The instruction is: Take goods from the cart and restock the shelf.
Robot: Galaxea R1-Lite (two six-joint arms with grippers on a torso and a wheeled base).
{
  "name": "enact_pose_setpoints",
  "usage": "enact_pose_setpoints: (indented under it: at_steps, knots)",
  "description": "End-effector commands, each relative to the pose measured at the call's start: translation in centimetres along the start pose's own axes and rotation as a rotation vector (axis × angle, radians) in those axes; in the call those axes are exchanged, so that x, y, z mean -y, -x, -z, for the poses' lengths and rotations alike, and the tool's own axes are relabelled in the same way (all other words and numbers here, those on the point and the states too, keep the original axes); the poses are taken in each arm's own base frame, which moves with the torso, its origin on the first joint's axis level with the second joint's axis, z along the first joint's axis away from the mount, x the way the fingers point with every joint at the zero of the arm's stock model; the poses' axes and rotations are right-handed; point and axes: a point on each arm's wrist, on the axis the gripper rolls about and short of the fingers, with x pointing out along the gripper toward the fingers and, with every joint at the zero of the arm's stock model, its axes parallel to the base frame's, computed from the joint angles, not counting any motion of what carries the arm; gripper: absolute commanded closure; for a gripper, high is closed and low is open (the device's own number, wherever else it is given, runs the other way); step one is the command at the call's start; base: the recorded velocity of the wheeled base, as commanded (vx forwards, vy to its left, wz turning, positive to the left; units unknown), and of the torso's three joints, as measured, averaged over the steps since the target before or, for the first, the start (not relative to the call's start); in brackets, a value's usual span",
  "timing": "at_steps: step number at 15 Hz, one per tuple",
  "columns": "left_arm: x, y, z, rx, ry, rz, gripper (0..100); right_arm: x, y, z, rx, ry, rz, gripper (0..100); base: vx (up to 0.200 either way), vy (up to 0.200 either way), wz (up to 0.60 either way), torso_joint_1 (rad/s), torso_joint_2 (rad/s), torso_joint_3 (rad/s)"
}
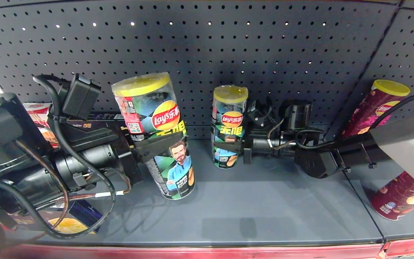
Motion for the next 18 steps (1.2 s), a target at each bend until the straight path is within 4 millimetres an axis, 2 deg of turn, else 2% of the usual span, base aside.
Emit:
enact_pose_setpoints:
  at_steps: [1, 5, 7, 9, 13, 14, 15, 18]
  knots:
    - [0.1, 0.1, 0.1, -0.003, 0.002, -0.001, 100, -0.6, 0.1, -0.9, 0.009, 0.009, -0.007, 100, 0.000, 0.000, 0.00, 0.000, 0.00, 0.000]
    - [0.3, 0.7, 0.4, -0.011, 0.007, -0.004, 100, -2.5, 0.9, -3.8, 0.024, 0.023, 0.029, 100, 0.000, 0.000, 0.00, 0.000, 0.00, 0.000]
    - [0.5, 0.8, 0.3, -0.009, 0.006, -0.003, 100, -5.0, 1.8, -5.5, 0.026, 0.002, 0.042, 100, 0.000, 0.000, 0.00, 0.000, 0.00, 0.000]
    - [0.4, 0.8, 0.3, -0.011, 0.007, -0.004, 100, -7.9, 2.6, -6.1, 0.035, 0.012, 0.061, 100, 0.000, 0.000, 0.00, 0.000, 0.00, 0.000]
    - [0.4, 0.8, 0.2, -0.009, 0.008, -0.009, 100, -13.6, 5.2, -5.0, 0.023, -0.003, 0.000, 100, 0.000, 0.000, 0.00, 0.000, 0.00, 0.000]
    - [0.4, 0.8, 0.2, -0.009, 0.008, -0.010, 100, -15.1, 5.9, -4.1, -0.004, -0.022, -0.026, 100, 0.000, 0.000, 0.00, 0.000, 0.00, 0.000]
    - [0.3, 0.9, 0.2, -0.009, 0.007, -0.013, 100, -15.4, 6.1, -3.7, -0.011, -0.026, -0.029, 100, 0.000, 0.000, 0.00, 0.000, 0.00, 0.000]
    - [-0.1, 1.1, 0.3, -0.015, 0.009, -0.034, 100, -16.2, 6.2, -0.6, -0.025, -0.037, -0.032, 100, 0.000, 0.000, 0.00, 0.000, 0.00, 0.000]
